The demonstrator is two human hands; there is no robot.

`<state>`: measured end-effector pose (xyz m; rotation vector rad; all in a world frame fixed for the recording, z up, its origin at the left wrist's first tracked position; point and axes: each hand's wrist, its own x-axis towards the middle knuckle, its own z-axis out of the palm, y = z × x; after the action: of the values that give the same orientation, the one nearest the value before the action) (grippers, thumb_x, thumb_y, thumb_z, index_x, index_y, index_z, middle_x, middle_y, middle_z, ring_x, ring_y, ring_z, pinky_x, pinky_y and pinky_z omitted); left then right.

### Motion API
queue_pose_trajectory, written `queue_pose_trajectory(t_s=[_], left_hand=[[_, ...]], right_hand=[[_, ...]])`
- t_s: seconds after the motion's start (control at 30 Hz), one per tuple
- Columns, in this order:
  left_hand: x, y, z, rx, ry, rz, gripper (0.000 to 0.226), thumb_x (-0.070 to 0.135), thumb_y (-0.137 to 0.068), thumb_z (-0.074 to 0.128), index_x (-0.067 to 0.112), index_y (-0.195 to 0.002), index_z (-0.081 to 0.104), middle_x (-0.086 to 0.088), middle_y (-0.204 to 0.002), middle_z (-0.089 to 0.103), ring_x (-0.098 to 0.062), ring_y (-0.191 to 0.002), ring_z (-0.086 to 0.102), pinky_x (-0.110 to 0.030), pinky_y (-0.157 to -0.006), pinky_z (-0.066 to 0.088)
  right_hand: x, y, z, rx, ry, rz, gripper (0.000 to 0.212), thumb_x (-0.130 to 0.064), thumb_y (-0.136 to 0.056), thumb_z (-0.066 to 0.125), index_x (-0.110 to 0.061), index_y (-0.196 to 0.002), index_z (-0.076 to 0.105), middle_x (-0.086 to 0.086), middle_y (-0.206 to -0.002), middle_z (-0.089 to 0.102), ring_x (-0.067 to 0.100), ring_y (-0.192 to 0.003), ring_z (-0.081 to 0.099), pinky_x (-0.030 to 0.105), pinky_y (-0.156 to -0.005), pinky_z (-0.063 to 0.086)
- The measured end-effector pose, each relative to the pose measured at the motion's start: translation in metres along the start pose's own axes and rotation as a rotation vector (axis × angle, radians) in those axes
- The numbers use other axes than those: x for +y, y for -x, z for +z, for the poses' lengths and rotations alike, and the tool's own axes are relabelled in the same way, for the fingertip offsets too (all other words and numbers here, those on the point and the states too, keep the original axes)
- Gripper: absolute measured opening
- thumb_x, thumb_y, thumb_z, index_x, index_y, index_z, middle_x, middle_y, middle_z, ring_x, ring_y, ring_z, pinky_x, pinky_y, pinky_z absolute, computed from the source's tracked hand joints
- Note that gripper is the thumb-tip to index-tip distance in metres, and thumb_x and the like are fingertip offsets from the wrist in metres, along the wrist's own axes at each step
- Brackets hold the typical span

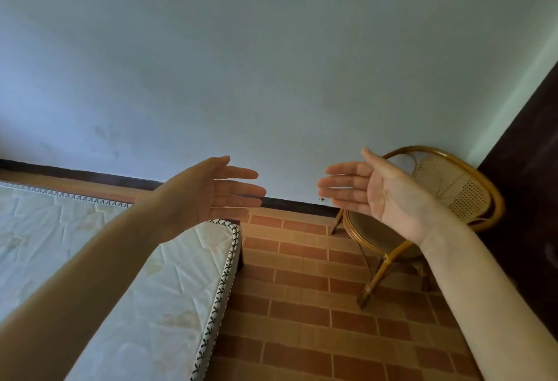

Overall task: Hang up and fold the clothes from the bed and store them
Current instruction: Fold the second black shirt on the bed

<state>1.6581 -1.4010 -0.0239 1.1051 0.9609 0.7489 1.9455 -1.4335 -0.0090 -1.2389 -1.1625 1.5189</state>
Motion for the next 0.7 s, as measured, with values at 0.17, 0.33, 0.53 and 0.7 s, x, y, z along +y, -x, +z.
queue_pose_trajectory(t_s=[0.17, 0.33, 0.53, 0.7], left_hand=[[0.016, -0.085, -0.017, -0.015, -0.031, -0.060, 0.046, 0.037, -0.102, 0.030, 0.011, -0.122, 0.063, -0.015, -0.115, 0.071, -0.030, -0.107, 0.068, -0.044, -0.093, 0.054], [0.033, -0.179, -0.028, -0.001, -0.037, -0.077, 0.047, 0.036, -0.103, 0.030, 0.009, -0.122, 0.063, -0.015, -0.115, 0.071, -0.029, -0.108, 0.068, -0.043, -0.094, 0.053], [0.055, -0.302, -0.036, 0.053, 0.016, -0.067, 0.045, 0.033, -0.104, 0.031, 0.006, -0.124, 0.060, -0.017, -0.116, 0.070, -0.031, -0.108, 0.068, -0.039, -0.091, 0.055], [0.087, -0.386, -0.040, 0.116, 0.021, -0.052, 0.046, 0.034, -0.105, 0.028, 0.008, -0.125, 0.060, -0.015, -0.118, 0.069, -0.031, -0.110, 0.066, -0.041, -0.093, 0.054]], right_hand=[[-0.006, -0.075, -0.029, 0.021, -0.036, 0.038, 0.058, -0.046, -0.105, 0.023, -0.007, -0.119, 0.064, 0.012, -0.115, 0.072, 0.025, -0.109, 0.069, 0.036, -0.096, 0.053], [-0.014, -0.161, -0.068, 0.023, -0.059, 0.069, 0.057, -0.045, -0.105, 0.024, -0.006, -0.119, 0.064, 0.012, -0.114, 0.072, 0.025, -0.108, 0.069, 0.037, -0.096, 0.052], [-0.036, -0.280, -0.134, -0.023, -0.052, 0.048, 0.057, -0.044, -0.105, 0.024, -0.005, -0.118, 0.064, 0.013, -0.114, 0.072, 0.025, -0.108, 0.069, 0.038, -0.096, 0.050], [-0.074, -0.372, -0.196, -0.072, -0.024, 0.065, 0.057, -0.044, -0.105, 0.025, -0.005, -0.116, 0.065, 0.014, -0.113, 0.072, 0.026, -0.108, 0.069, 0.037, -0.097, 0.051]])
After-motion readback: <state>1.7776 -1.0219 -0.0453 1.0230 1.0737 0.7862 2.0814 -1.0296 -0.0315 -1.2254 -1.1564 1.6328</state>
